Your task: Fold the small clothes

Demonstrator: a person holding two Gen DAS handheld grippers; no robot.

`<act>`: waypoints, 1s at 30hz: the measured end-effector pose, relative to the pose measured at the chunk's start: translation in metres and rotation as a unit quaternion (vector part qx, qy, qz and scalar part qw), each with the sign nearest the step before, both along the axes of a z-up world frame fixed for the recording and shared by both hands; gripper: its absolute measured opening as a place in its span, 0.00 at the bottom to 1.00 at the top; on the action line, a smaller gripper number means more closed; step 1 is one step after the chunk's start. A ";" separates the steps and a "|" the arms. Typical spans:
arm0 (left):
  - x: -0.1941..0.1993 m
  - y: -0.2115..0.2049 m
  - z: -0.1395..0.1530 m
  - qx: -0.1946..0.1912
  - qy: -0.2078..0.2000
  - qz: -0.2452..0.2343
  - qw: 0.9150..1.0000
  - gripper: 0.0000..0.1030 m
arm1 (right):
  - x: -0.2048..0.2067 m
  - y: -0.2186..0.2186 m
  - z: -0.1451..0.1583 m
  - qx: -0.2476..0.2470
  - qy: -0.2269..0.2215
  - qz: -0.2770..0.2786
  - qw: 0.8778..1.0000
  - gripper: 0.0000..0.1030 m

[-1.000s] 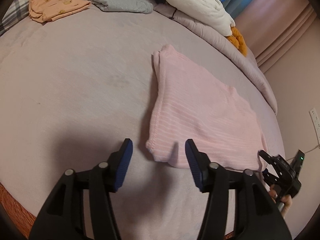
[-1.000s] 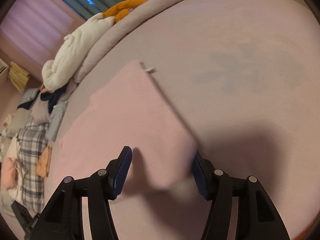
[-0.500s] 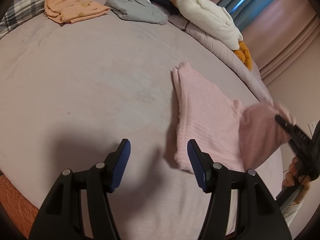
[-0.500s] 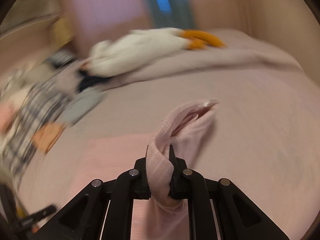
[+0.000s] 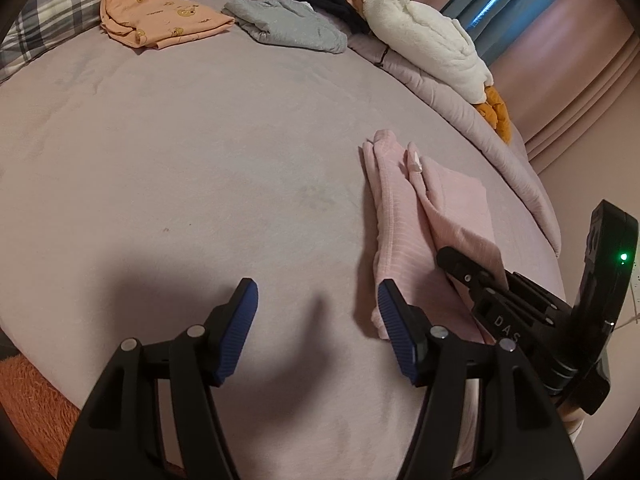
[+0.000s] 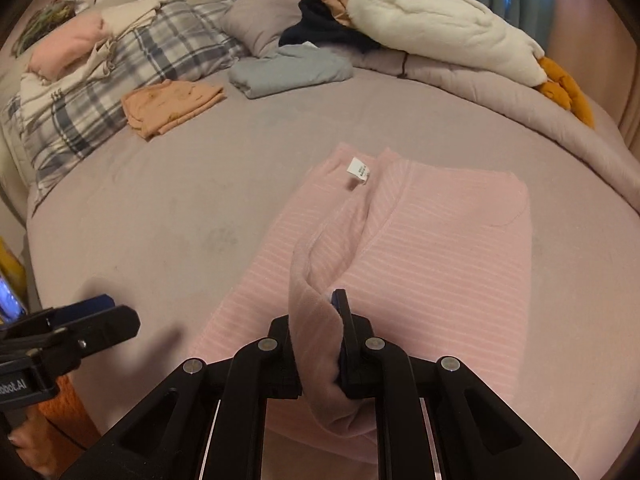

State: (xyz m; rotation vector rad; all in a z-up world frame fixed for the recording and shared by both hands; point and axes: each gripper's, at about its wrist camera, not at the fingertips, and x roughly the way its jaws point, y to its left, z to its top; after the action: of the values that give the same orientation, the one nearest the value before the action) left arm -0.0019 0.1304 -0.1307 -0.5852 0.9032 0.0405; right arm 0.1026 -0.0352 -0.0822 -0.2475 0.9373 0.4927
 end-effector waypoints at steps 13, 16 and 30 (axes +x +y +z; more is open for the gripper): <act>0.002 0.002 0.008 -0.001 -0.006 0.000 1.000 0.75 | -0.002 0.009 -0.009 0.067 0.061 0.031 0.995 0.34; 0.007 0.000 0.013 -0.001 -0.014 -0.009 1.000 0.83 | -0.014 -0.011 0.007 0.102 0.050 0.032 0.993 0.70; 0.083 -0.053 0.001 -0.060 -0.007 -0.127 0.990 0.90 | 0.036 -0.106 -0.022 0.137 0.080 -0.145 0.977 0.80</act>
State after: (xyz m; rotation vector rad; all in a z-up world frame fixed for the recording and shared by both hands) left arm 0.0810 0.0773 -0.1295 -0.5779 0.9659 -0.2487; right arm 0.1385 -0.1407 -0.1040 0.1811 1.0289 0.3689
